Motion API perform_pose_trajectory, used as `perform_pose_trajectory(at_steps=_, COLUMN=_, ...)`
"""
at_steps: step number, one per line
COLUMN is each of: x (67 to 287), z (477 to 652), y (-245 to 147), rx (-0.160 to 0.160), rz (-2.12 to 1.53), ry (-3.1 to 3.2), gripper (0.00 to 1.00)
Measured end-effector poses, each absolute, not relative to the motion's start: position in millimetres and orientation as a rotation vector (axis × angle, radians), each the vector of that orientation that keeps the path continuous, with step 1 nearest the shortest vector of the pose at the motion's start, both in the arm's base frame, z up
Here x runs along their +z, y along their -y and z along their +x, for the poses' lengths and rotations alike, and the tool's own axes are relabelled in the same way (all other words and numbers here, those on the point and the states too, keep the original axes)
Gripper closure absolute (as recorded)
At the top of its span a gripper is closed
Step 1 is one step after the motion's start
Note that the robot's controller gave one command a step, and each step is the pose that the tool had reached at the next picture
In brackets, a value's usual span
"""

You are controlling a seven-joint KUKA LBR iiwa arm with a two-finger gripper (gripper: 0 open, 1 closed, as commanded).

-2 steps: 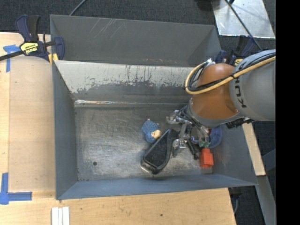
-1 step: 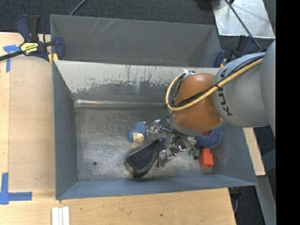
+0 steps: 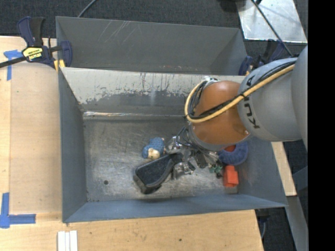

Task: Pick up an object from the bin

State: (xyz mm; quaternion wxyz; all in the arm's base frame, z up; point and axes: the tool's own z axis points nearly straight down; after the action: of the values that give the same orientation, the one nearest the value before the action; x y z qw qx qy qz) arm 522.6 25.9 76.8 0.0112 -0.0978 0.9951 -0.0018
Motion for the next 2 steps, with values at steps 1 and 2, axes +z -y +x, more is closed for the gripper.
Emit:
perform_pose_trajectory(at_steps=1, x=198, z=526.2, y=-2, rx=-0.004, rz=-0.27, ry=-3.123, gripper=1.0)
perform_pose_trajectory(at_steps=2, x=245, z=525.6, y=2, rx=-0.003, rz=-0.301, ry=-3.123, gripper=1.0)
